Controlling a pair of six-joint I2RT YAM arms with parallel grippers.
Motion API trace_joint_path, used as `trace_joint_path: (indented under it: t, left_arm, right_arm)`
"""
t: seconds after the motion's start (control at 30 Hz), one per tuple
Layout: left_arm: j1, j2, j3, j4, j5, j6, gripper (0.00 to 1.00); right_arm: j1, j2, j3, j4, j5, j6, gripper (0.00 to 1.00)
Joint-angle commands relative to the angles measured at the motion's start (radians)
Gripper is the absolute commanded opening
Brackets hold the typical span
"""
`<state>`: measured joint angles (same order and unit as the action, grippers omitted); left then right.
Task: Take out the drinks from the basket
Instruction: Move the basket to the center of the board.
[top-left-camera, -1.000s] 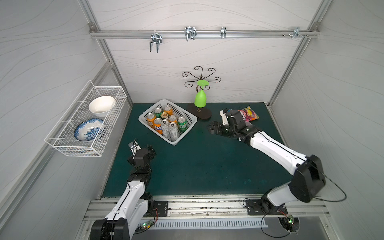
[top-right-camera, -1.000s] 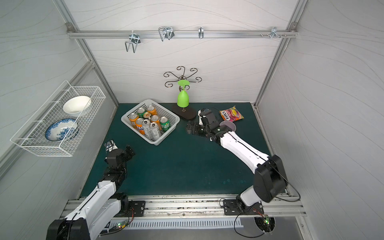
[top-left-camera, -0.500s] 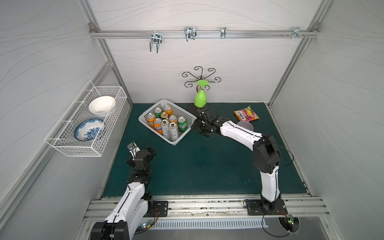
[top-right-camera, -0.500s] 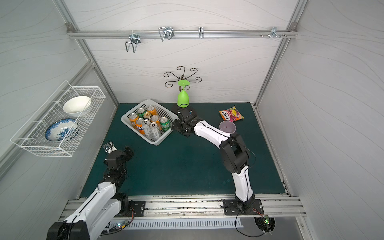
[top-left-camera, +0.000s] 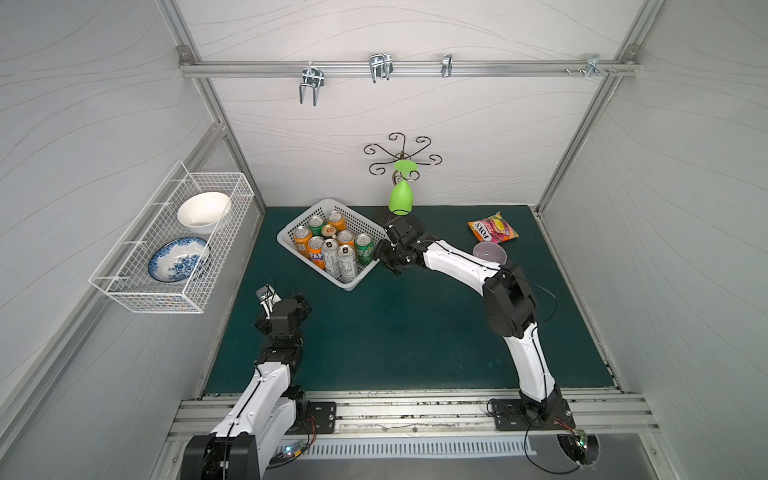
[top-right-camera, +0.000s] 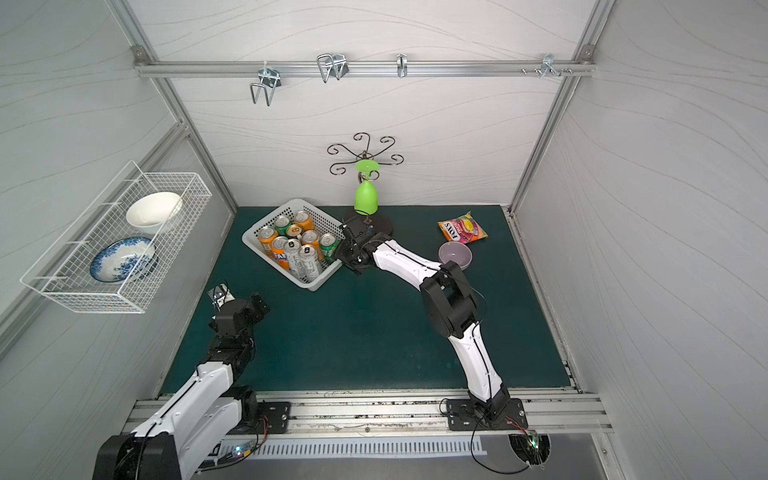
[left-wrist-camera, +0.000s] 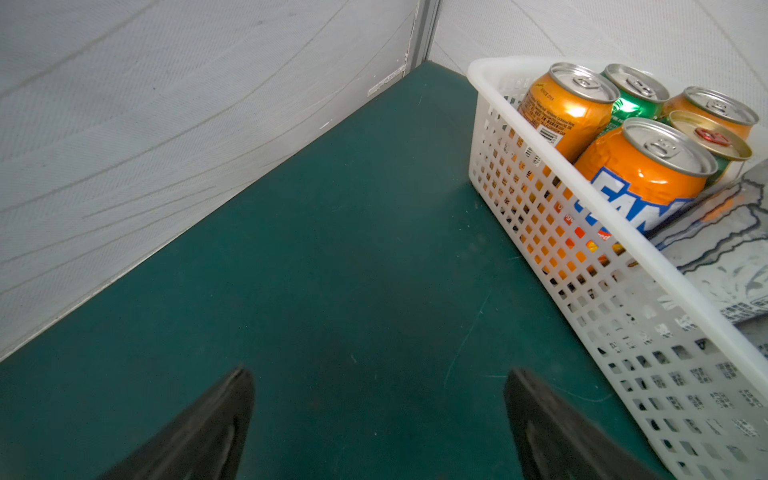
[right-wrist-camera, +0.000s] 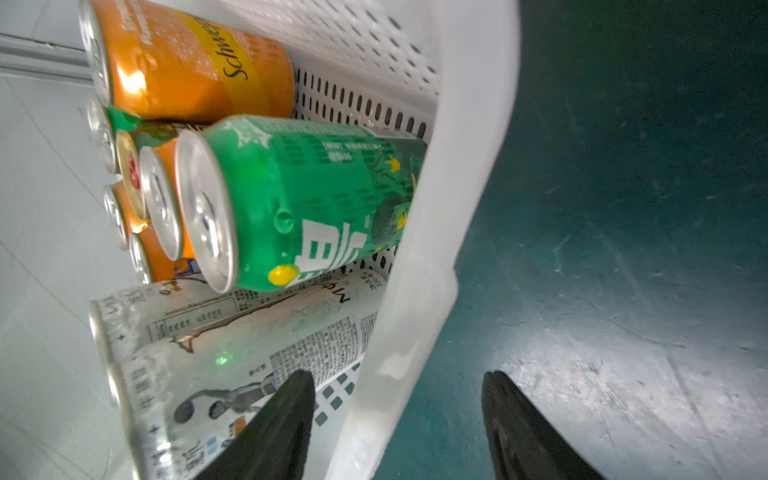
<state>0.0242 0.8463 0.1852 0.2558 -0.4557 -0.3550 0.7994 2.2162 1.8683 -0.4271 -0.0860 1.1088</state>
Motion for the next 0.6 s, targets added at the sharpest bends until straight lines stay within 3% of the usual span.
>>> trace_joint_path:
  t: [0.0,0.57]
  left_arm:
    - [-0.003,0.005,0.026,0.054,0.002,0.000,0.98]
    - [-0.003,0.010,0.028,0.054,0.002,0.002,0.98]
  right_arm:
    - [0.017,0.032,0.035,-0.012,-0.016,0.017,0.67]
    - [0.021,0.118,0.118,-0.032,-0.050,0.023,0.56]
